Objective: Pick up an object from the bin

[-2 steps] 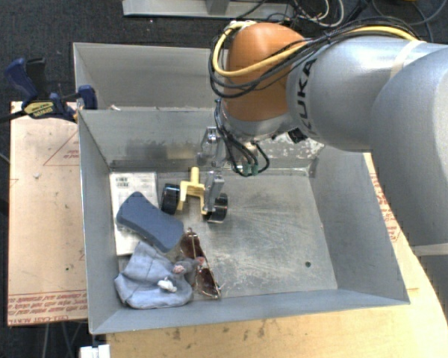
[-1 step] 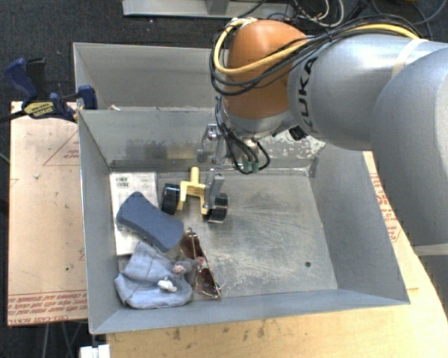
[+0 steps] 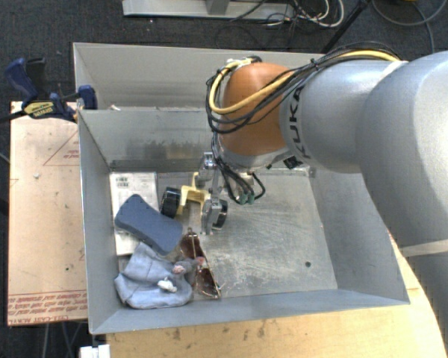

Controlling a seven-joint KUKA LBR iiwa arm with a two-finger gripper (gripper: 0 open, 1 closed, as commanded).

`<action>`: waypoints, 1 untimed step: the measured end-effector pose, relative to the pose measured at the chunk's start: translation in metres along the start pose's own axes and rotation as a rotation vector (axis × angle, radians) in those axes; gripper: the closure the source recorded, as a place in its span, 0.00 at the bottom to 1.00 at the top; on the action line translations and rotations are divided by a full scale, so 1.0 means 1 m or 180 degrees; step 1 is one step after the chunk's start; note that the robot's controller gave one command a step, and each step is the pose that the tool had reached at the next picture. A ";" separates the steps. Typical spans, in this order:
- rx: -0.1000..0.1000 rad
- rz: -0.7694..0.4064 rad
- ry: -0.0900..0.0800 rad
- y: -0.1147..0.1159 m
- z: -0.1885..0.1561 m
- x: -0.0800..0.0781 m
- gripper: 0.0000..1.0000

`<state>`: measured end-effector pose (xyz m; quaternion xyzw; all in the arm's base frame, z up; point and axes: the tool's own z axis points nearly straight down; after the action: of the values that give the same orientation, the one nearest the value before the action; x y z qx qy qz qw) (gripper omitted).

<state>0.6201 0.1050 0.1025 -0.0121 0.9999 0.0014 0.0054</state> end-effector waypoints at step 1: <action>-0.0001 -0.0054 -0.0016 0.031 0.024 -0.003 0.00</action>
Offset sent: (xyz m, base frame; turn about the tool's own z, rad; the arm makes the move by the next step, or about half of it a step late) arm -0.0216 0.0381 -0.0201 0.0143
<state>0.6229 0.1359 0.0785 -0.0207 0.9998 0.0015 0.0079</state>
